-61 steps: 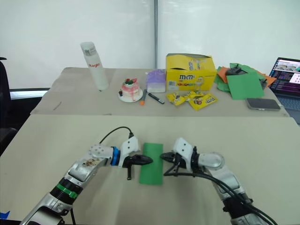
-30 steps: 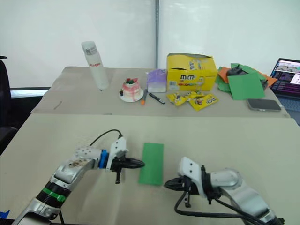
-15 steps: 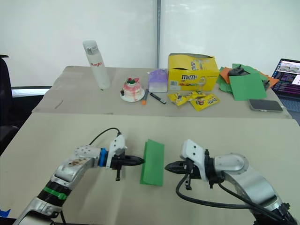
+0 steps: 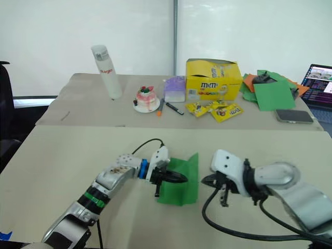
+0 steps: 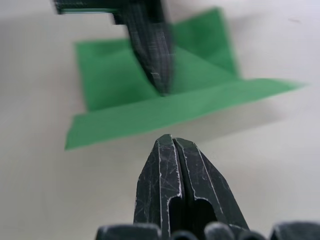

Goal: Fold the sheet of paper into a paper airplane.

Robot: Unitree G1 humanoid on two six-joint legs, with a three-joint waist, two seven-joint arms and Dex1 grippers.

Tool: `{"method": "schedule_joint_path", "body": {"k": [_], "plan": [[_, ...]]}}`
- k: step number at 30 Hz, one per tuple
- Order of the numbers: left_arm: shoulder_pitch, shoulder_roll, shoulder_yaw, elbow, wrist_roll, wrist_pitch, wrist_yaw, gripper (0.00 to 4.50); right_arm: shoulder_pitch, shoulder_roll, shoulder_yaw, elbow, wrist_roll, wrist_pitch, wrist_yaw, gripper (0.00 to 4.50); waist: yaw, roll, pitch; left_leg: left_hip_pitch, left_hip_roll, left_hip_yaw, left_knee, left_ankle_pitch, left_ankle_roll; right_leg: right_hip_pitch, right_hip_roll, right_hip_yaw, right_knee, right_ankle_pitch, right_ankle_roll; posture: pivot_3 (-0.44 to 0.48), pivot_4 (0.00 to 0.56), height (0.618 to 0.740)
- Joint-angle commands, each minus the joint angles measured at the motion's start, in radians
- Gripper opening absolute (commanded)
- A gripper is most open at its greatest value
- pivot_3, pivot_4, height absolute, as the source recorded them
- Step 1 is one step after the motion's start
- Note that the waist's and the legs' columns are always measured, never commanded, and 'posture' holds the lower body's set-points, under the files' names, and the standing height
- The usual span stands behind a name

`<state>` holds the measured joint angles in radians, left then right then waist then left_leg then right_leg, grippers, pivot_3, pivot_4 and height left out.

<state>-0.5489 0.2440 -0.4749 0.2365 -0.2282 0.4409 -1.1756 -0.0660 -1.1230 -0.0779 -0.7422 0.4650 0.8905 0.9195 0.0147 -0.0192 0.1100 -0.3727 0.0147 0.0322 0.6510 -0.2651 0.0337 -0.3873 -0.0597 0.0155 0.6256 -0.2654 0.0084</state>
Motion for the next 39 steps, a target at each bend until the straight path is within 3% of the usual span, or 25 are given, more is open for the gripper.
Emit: {"method": "schedule_joint_path", "body": {"k": [1, 8, 16, 20, 24, 29, 39], "plan": [[-0.039, -0.032, -0.036, 0.044, 0.031, -0.001, -0.016, 0.00, -0.003, -0.045, -0.090, -0.050, 0.020, 0.065, -0.012, 0.05, -0.001, -0.001, 0.001, 0.000, 0.000, 0.000, 0.000, 0.000, 0.000, 0.000, 0.000, 0.000, 0.000, 0.000, 0.000, 0.000, 0.150, 0.738], [-0.054, -0.065, -0.054, 0.103, 0.071, 0.012, -0.004, 0.00, 0.000, 0.025, -0.098, -0.057, 0.036, 0.133, -0.113, 0.05, -0.002, -0.003, 0.002, 0.000, 0.000, 0.000, 0.000, 0.000, 0.001, 0.000, 0.000, 0.000, 0.000, 0.000, 0.000, 0.000, 0.150, 0.738], [-0.055, -0.012, 0.008, 0.047, 0.076, -0.006, 0.032, 0.00, 0.006, 0.298, -0.001, 0.016, -0.051, 0.163, -0.388, 0.05, -0.004, -0.002, 0.001, 0.000, 0.001, 0.000, 0.000, 0.000, 0.000, 0.000, 0.000, 0.001, 0.001, 0.000, 0.000, 0.000, 0.150, 0.738], [-0.040, 0.013, 0.035, -0.015, 0.052, -0.001, 0.027, 0.00, -0.014, 0.354, 0.004, 0.047, -0.076, 0.188, -0.450, 0.05, -0.003, 0.002, 0.000, 0.000, 0.000, 0.000, 0.000, 0.000, 0.000, -0.001, 0.000, 0.001, 0.001, 0.000, 0.000, 0.000, 0.150, 0.738], [0.001, 0.010, 0.029, -0.019, 0.066, -0.010, 0.045, 0.00, -0.042, 0.469, -0.046, 0.097, -0.014, 0.247, -0.479, 1.22, -0.002, 0.004, -0.001, -0.001, 0.000, -0.001, 0.000, 0.000, 0.001, 0.000, 0.000, 0.002, 0.001, -0.001, 0.001, 0.000, 0.150, 0.738], [0.007, -0.025, 0.011, 0.097, 0.122, -0.072, 0.091, 0.00, -0.034, 0.575, -0.076, 0.156, 0.007, 0.215, -0.501, 2.89, 0.002, 0.005, -0.002, -0.001, -0.001, -0.002, 0.001, 0.000, 0.001, 0.001, 0.000, 0.002, 0.001, -0.001, 0.001, 0.000, 0.150, 0.738], [0.011, -0.026, 0.014, 0.095, 0.123, -0.081, 0.088, 0.00, -0.011, 0.649, -0.126, 0.164, 0.074, 0.293, -0.514, 2.89, 0.001, 0.007, -0.003, -0.001, -0.001, -0.002, 0.002, 0.000, 0.001, 0.001, 0.000, 0.002, 0.001, -0.001, 0.001, 0.000, 0.150, 0.738]]}}
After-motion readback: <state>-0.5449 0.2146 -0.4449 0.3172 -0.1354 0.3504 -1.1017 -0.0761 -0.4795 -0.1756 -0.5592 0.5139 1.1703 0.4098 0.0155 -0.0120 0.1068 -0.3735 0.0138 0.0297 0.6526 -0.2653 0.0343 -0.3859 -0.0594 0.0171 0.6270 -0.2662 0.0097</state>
